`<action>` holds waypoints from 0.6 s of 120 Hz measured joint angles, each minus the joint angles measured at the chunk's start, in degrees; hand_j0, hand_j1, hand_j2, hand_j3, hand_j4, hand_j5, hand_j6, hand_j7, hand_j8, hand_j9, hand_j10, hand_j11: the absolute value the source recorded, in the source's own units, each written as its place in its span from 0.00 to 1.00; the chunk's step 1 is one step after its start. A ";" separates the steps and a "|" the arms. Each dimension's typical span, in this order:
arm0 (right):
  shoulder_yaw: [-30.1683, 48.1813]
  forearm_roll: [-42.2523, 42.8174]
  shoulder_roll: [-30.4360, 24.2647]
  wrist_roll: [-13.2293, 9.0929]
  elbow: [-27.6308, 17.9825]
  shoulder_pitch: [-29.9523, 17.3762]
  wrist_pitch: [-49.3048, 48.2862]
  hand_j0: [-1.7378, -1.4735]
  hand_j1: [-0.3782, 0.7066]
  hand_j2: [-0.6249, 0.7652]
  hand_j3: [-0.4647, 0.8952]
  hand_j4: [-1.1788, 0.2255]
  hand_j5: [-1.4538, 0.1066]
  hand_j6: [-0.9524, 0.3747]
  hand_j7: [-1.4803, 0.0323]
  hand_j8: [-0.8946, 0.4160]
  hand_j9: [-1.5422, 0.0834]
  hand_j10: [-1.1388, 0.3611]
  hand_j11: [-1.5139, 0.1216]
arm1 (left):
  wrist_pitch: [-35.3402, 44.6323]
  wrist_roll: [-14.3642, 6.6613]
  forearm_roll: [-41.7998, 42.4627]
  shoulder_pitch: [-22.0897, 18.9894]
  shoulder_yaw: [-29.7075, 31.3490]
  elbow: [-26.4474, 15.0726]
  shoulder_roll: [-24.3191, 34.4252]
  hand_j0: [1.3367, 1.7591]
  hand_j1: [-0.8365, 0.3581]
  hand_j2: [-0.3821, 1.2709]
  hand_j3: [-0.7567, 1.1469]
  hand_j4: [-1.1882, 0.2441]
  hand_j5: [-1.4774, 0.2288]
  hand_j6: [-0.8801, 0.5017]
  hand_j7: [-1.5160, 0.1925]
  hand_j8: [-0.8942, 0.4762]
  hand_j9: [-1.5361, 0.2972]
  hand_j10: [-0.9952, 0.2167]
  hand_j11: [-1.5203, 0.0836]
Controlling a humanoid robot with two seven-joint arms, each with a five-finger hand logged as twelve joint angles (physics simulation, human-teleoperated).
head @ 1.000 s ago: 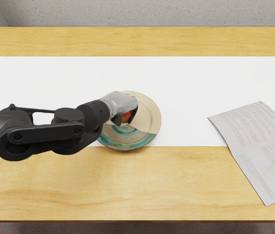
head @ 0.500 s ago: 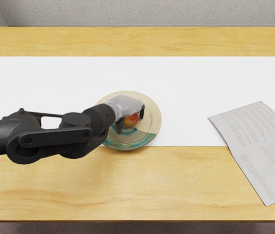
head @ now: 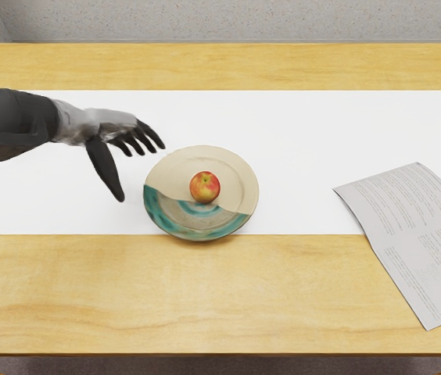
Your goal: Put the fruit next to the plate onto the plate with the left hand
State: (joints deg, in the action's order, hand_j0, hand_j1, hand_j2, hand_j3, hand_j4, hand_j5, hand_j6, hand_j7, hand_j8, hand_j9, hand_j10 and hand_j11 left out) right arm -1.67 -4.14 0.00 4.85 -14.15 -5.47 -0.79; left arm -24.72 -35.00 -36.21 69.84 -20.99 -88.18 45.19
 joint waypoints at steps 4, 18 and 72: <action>0.00 0.00 0.00 0.00 0.00 0.01 0.00 0.30 0.07 0.44 0.34 0.81 0.90 0.69 0.95 0.65 0.92 0.74 0.90 | -2.82 0.00 5.48 -0.11 -1.30 1.01 1.49 0.76 0.73 0.27 0.40 0.64 0.66 0.45 0.68 0.47 0.65 0.61 0.73; 0.00 0.01 0.00 0.00 0.00 -0.01 0.00 0.30 0.07 0.44 0.34 0.81 0.90 0.69 0.95 0.65 0.92 0.74 0.90 | -7.86 0.00 19.38 -2.91 -3.63 5.63 2.96 0.76 0.74 0.26 0.40 0.65 0.67 0.45 0.69 0.47 0.65 0.61 0.74; 0.01 0.01 0.00 0.00 0.00 0.01 0.00 0.30 0.07 0.44 0.34 0.81 0.90 0.69 0.95 0.65 0.92 0.74 0.90 | -10.29 0.00 31.62 -8.14 -4.36 14.25 5.75 0.76 0.74 0.26 0.40 0.65 0.68 0.46 0.70 0.47 0.66 0.62 0.75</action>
State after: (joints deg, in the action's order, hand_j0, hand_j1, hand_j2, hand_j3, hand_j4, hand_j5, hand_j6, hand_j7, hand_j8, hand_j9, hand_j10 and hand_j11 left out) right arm -1.67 -4.13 0.00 4.85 -14.15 -5.46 -0.79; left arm -35.00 -35.00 -4.59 61.69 -25.35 -73.93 50.94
